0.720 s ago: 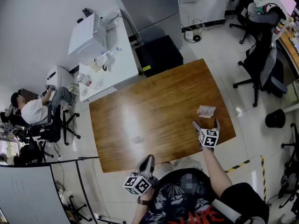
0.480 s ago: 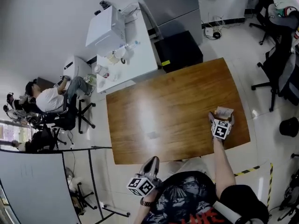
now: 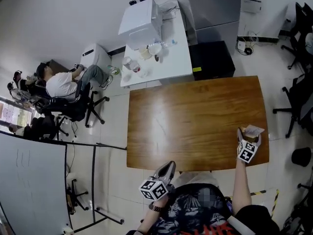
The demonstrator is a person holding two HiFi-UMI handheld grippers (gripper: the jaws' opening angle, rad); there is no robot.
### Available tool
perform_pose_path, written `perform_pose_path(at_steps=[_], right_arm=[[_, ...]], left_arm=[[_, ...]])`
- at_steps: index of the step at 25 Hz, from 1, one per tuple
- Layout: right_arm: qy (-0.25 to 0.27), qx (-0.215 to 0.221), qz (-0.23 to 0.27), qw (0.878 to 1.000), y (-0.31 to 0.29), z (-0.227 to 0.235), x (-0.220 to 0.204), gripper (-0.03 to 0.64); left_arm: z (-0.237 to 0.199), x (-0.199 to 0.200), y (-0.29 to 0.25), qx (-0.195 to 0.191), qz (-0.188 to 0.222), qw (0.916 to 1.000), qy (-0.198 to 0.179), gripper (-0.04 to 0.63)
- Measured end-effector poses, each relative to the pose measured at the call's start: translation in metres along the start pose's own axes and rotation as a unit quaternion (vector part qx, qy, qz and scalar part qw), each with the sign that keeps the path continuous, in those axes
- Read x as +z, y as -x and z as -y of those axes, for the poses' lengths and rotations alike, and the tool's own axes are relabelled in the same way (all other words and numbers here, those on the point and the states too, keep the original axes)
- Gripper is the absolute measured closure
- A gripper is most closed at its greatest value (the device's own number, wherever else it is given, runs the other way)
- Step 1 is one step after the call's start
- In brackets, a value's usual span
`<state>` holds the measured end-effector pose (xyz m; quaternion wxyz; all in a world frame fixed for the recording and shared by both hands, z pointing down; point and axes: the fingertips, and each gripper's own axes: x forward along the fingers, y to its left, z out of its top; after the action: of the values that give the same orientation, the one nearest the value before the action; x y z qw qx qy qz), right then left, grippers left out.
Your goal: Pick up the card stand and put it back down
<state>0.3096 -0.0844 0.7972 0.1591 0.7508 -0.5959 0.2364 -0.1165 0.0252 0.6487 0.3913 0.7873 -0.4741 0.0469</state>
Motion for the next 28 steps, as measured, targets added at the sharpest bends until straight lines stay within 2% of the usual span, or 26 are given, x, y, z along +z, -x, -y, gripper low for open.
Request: perform_pose_path(at_steps=[3,6,9,12,16,21,28], right_arm=[[-0.006,0.008,0.032,0.999,0.054,-0.015,0.042,0.077],[0.000,0.039,0.057,0.998,0.106,-0.041,0.085,0.077],[0.008,0.055,0.073,0.996,0.146,-0.061,0.109,0.077],[0.009,0.053,0.091,0.994,0.168,-0.075,0.121,0.077],[0.004,0.058,0.113,0.992,0.180,-0.084,0.129,0.077],[-0.006,0.058,0.113,0.992,0.185,-0.084,0.126,0.078],[-0.008,0.065,0.110,0.992,0.177,-0.092,0.127,0.078]], left_arm=[[-0.008,0.027,-0.004,-0.026,0.021,0.9994,0.000,0.598],[-0.012,0.065,-0.005,-0.050,0.064,0.9967,0.004,0.598],[-0.009,0.091,-0.002,-0.068,0.082,0.9943,-0.005,0.599],[-0.003,0.102,-0.004,-0.089,0.082,0.9926,-0.015,0.600],[0.005,0.102,-0.010,-0.095,0.075,0.9918,-0.039,0.601],[0.009,0.108,-0.009,-0.133,0.092,0.9867,-0.007,0.600],[0.000,0.095,-0.015,-0.121,0.050,0.9912,-0.018,0.600]])
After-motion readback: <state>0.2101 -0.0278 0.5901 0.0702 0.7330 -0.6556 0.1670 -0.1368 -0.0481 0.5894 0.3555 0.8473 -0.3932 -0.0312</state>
